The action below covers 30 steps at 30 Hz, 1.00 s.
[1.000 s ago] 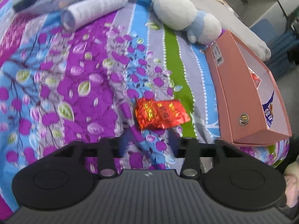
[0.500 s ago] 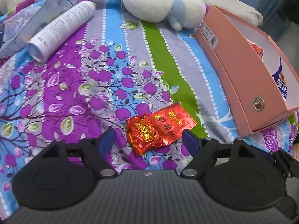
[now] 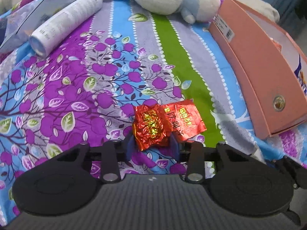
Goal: Organize snacks
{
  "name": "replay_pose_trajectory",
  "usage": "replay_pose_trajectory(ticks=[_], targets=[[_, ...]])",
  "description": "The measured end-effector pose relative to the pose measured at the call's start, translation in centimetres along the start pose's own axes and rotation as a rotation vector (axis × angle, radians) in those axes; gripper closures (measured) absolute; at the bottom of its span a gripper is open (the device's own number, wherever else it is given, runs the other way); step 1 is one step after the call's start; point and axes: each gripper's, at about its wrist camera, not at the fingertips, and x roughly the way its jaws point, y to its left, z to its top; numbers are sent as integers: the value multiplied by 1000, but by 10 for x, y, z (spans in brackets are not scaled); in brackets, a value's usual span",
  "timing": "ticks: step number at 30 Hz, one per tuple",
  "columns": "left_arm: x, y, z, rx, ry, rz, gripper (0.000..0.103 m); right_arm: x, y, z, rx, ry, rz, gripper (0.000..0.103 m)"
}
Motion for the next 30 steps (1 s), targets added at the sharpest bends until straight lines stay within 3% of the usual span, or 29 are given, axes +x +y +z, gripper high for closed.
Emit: replay_pose_trajectory(ticks=[16, 18, 20, 30], targets=[[-55, 17, -49, -152, -52, -28, 65, -30, 3, -10, -26, 1, -32, 24], [-63, 15, -51, -155, -68, -45, 65, -36, 3, -9, -27, -14, -36, 24], [-70, 10, -50, -147, -84, -55, 74, -42, 3, -5, -25, -30, -40, 24], [-102, -14, -38, -132, -171, -126, 76, -76, -5, 11, -17, -109, -84, 24]])
